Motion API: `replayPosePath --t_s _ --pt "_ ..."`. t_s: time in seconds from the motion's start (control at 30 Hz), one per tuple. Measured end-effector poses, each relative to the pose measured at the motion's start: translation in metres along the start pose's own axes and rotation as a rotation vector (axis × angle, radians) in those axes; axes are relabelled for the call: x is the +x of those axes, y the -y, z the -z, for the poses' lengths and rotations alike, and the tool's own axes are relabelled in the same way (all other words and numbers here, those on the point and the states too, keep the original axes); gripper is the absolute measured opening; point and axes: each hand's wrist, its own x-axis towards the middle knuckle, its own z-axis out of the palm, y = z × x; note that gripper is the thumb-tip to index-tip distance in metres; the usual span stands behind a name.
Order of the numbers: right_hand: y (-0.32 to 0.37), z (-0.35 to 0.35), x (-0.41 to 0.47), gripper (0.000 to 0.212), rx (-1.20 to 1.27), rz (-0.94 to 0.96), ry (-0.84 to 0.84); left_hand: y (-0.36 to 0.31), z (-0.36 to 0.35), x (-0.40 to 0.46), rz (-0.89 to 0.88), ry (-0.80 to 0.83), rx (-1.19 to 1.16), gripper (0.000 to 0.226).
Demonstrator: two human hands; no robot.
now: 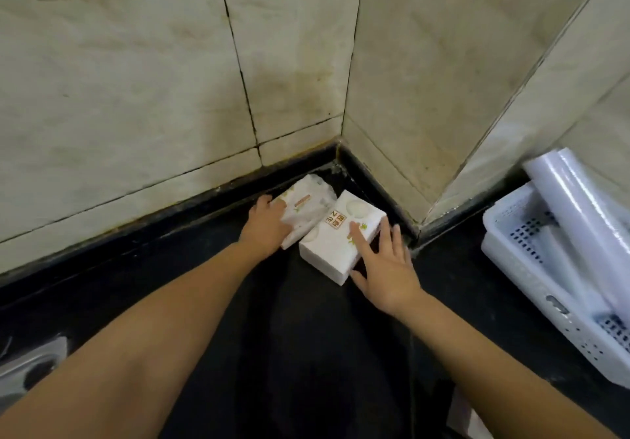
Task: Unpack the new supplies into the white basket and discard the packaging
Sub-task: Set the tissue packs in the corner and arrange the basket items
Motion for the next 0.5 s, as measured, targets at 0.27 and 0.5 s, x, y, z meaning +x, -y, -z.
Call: replayPosePath --t_s 0.27,0.5 --pt "0.015 -0.021 0.055 0.067 -0.033 0.100 -0.169 -0.008 0.050 0.008 -0.194 -0.462 -0.270 0.015" --pt "0.028 0.004 0.135 0.071 0.013 0.069 -0.155 -0.057 0.073 0.024 -0.371 -0.559 -0.206 0.015"
